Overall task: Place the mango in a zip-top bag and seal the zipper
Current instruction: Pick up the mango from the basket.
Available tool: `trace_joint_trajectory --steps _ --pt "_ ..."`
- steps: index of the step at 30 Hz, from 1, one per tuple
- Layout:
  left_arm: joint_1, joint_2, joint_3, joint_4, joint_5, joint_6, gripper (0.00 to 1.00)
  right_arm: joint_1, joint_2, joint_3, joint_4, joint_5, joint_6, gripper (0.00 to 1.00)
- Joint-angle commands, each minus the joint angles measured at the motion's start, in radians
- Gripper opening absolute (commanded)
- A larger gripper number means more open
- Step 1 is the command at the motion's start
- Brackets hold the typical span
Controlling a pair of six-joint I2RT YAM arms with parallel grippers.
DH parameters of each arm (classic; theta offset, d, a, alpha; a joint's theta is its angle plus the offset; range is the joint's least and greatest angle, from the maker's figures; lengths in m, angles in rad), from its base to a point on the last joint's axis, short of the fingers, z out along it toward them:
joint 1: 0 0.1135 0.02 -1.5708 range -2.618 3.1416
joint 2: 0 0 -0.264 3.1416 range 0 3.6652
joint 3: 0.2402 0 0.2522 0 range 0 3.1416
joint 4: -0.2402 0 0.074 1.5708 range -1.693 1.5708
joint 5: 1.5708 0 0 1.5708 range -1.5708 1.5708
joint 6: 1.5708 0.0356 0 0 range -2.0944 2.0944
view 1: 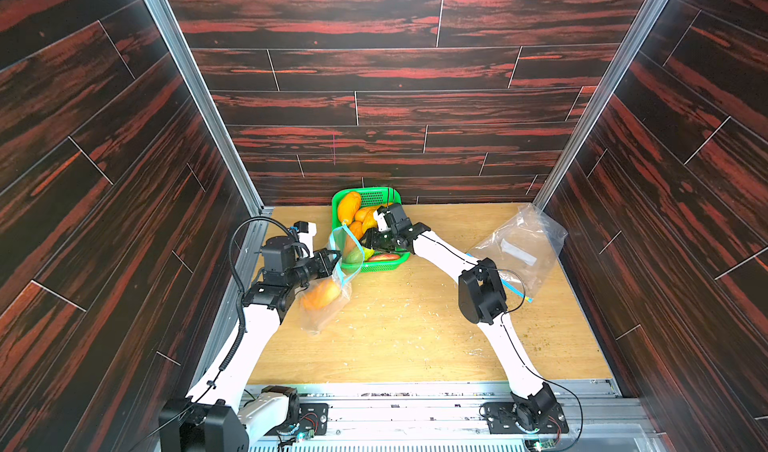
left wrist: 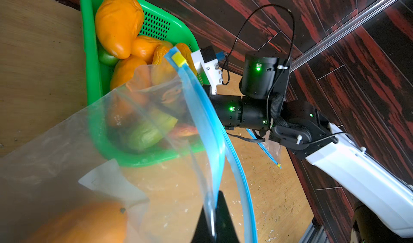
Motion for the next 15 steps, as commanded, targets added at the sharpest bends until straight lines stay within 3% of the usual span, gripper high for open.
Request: trace_joint_trajectory --steps 1,5,15 --pt "-0.001 -0.036 -0.03 0.044 -0.005 -0.033 0.0 0.015 -0.077 -0.064 -0.012 0.012 -0.029 0.37" --pt "-0.001 -0.035 -0.047 0.073 0.02 -0.058 0.0 0.015 -0.155 -0.146 0.03 0.015 -0.036 0.35" --pt "-0.006 -0.017 -0.052 0.114 0.084 -0.092 0.0 0.009 -0.332 -0.308 0.107 0.08 -0.072 0.14"
